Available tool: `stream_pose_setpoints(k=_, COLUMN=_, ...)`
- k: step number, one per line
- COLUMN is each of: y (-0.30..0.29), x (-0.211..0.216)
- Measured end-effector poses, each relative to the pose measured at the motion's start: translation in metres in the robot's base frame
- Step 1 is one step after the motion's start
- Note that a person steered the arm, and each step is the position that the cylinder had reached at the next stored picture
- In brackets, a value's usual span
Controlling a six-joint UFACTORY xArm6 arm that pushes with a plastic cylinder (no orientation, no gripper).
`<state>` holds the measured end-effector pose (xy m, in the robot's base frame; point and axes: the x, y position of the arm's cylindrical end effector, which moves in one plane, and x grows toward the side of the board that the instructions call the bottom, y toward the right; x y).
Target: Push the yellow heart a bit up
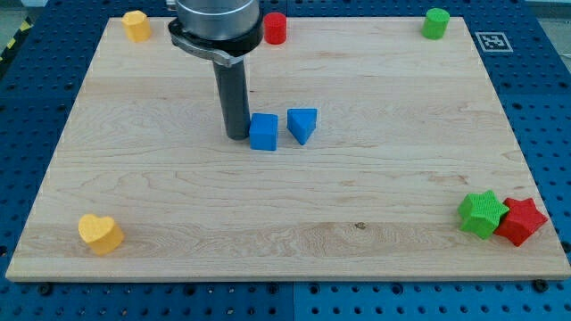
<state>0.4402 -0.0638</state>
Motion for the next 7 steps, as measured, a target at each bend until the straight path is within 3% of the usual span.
stream_pose_setpoints(k=2, y=-0.008, x=0.003)
stream_pose_setpoints(k=4, y=-0.189, x=0.061)
stream_pose_setpoints(k=5, y=-0.24, x=0.079)
stream_pose_setpoints(k=6, y=-0.24, x=0.08)
stream_pose_setpoints(k=7, y=-0.239, x=0.113)
